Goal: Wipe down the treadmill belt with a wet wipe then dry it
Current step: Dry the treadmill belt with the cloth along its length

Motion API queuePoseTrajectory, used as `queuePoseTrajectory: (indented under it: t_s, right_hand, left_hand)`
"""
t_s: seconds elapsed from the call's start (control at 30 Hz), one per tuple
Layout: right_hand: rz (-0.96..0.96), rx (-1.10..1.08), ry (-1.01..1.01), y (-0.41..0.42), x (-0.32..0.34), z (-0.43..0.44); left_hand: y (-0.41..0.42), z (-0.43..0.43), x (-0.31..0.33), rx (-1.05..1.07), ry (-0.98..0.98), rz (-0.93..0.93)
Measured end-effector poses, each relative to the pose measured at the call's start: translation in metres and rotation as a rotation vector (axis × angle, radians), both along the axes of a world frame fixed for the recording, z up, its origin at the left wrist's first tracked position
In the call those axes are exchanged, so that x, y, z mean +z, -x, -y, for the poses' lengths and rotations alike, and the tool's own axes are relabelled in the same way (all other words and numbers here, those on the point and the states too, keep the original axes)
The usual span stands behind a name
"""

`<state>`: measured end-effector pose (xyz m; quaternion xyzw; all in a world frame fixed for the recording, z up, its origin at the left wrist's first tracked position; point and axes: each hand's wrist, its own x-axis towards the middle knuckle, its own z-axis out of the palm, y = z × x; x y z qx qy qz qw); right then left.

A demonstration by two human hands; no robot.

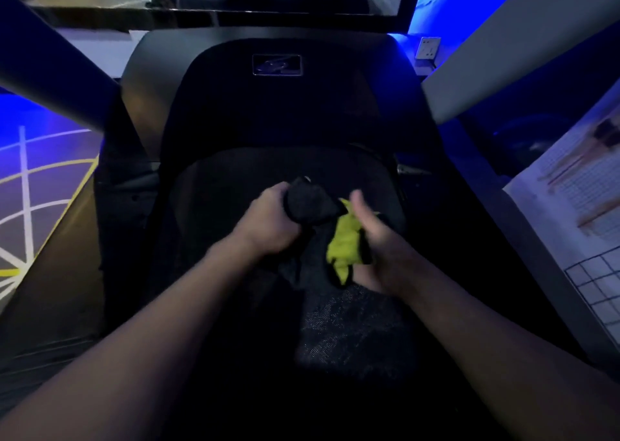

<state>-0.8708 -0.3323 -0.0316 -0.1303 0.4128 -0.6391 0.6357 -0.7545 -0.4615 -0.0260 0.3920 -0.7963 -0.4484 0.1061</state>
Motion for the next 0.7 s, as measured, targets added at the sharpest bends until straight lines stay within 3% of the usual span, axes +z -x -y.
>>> queuePoseTrajectory:
  t_s: [0.03, 0.1, 0.23, 0.33, 0.4, 0.47, 0.53, 0.7]
  right_hand:
    - [-0.133, -0.014, -0.075, -0.003, 0.002, 0.005]
    - [-0.366, -0.059, -0.264, -0.008, 0.003, 0.016]
    - [-0.567, -0.144, -0.458, 0.011, 0.0, 0.017]
    - [-0.677, -0.171, -0.581, 0.039, -0.017, 0.015]
    - [-0.966, -0.224, -0.676, 0.059, -0.029, 0.017]
    - [-1.307, -0.216, -0.801, 0.078, -0.034, 0.018]
    - [-1.458, -0.196, -0.831, 0.097, -0.044, 0.015]
    - [-1.73, 0.313, -1.064, 0.106, -0.082, 0.018]
  left_hand:
    - [0.007, -0.01, -0.004, 0.0, 0.137, 0.061]
    - [0.02, -0.034, -0.015, -0.13, 0.112, -0.043]
    - [0.028, -0.054, -0.027, -0.166, -0.411, -0.292]
    - [0.035, -0.054, -0.036, -0.043, -0.621, -0.366]
    - [0.037, -0.042, -0.049, -0.014, -0.469, -0.186]
    - [0.033, -0.029, -0.068, -0.2, -0.155, 0.258]
    - [0.027, -0.022, -0.081, -0.287, 0.061, 0.604]
    - [0.02, -0.008, -0.097, -0.254, 0.118, 0.81]
